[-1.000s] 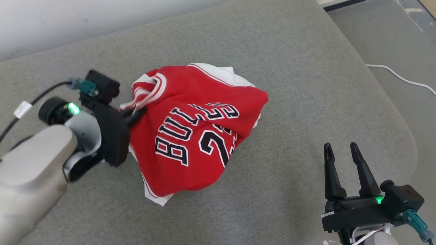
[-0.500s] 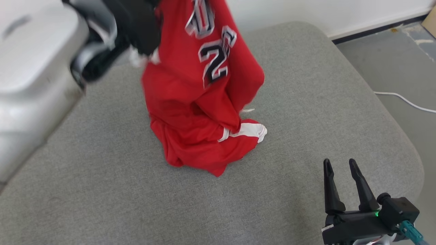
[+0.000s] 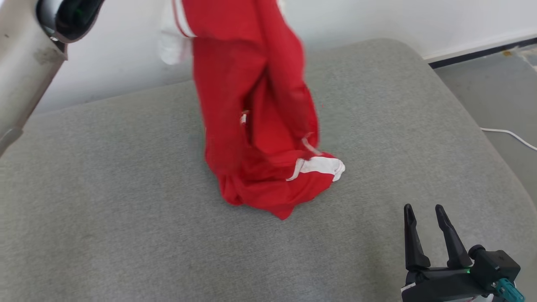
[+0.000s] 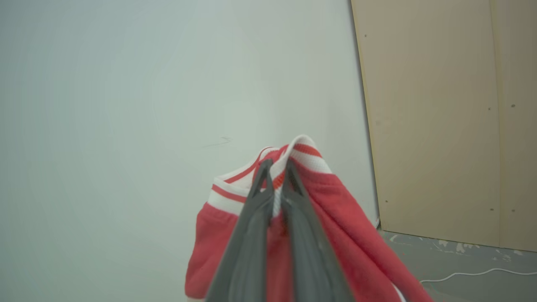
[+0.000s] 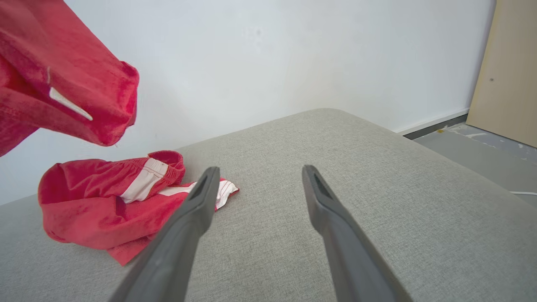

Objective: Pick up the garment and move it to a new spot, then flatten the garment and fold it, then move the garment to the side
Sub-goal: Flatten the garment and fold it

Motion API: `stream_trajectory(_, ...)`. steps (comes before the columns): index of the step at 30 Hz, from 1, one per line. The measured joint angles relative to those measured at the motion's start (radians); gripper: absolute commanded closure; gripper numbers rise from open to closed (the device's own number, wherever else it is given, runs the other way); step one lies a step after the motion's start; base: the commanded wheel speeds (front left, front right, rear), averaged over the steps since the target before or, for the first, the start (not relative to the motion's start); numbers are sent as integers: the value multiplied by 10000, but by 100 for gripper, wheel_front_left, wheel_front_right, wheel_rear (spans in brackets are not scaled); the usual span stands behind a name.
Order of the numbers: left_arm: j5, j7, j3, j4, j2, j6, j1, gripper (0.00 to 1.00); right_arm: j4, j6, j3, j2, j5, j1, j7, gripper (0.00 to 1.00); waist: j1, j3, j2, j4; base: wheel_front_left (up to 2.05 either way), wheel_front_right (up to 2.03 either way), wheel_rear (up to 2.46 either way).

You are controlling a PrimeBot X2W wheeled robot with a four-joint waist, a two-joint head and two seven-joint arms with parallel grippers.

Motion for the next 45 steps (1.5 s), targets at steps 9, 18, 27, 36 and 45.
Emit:
stream_trajectory(9, 58, -234, -267, 213, 619, 0, 182, 100, -286, 0, 33, 2, -303, -2, 2, 0, 1, 71, 0, 1036, 0, 0, 0)
stream_trajectory(18, 100, -483, -132, 593, 1256, 40, 850, 100, -663, 0, 182, -188, -541, -274, 0, 0, 1, 268, 0, 2433, 0, 0, 0)
stream_trajectory(27, 104, -612, 395, 840, 1666, 178, 1613, 100, -1091, 0, 470, -531, -734, -493, 0, 0, 2, 577, 0, 4241, 0, 0, 0)
stream_trajectory(36, 360, -656, 1793, 757, 2322, 443, 2193, 100, -1352, 0, 779, -884, -805, -677, 0, 0, 2, 935, 0, 5996, 0, 0, 0)
stream_trajectory(45, 1093, -656, 2823, 418, 2372, 514, 2981, 100, -1398, 0, 943, -1112, -865, -714, 0, 0, 3, 1515, 0, 6712, 0, 0, 0)
